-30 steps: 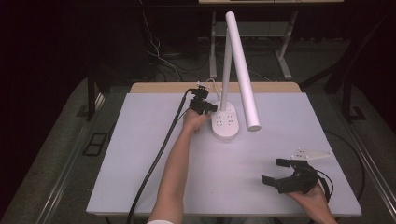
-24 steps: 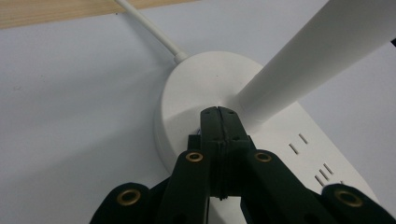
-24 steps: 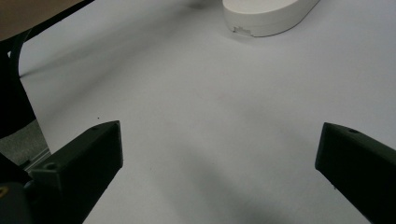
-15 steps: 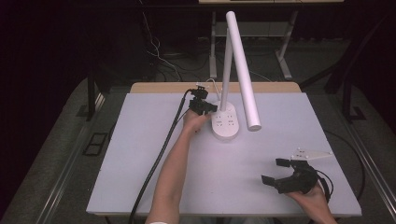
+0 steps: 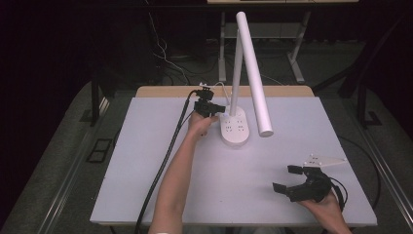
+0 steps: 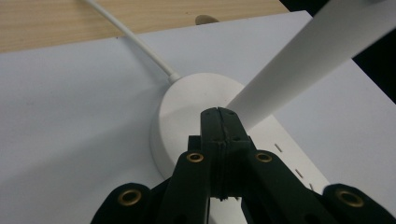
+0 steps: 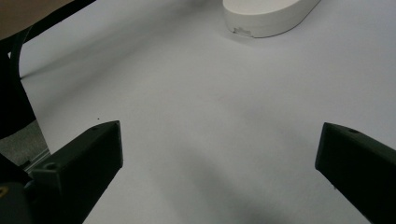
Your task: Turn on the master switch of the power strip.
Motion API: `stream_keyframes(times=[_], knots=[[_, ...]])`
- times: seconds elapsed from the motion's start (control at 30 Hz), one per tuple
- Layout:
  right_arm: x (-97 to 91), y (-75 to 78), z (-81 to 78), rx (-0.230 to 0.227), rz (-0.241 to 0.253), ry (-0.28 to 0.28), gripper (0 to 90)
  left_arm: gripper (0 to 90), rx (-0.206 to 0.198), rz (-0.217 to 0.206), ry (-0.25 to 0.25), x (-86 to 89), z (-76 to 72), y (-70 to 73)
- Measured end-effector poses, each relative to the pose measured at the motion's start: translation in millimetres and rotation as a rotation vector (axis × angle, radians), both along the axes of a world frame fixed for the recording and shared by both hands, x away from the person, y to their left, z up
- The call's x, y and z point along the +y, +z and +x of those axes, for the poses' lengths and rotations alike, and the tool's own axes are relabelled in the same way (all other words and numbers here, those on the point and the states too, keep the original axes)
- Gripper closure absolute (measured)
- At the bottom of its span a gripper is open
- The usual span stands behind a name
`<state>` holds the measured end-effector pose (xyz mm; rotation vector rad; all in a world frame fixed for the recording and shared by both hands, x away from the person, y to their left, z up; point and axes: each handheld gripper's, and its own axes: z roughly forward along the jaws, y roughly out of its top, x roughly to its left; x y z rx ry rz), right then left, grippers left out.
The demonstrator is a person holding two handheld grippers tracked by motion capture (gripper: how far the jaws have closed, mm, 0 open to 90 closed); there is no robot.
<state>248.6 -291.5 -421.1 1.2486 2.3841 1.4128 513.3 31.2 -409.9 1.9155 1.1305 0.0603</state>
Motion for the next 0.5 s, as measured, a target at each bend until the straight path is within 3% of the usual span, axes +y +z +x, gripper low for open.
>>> stream_keyframes(times=[0.07, 0.1, 0.5], knots=[[0.0, 0.0, 0.0, -0.001, 0.0, 0.0, 0.2, 90.0, -0.009, 0.008, -0.01, 0.6, -3.1, 2.4], [-0.1, 0.1, 0.2, -0.003, 0.001, -0.001, 0.2, 90.0, -0.017, 0.035, -0.036, 4.3, -3.7, 3.9], [-0.4, 1.4, -1.1, -0.006, 0.007, -0.005, 0.2, 89.8, -0.054, -0.006, -0.02, 25.2, -25.1, 14.7]])
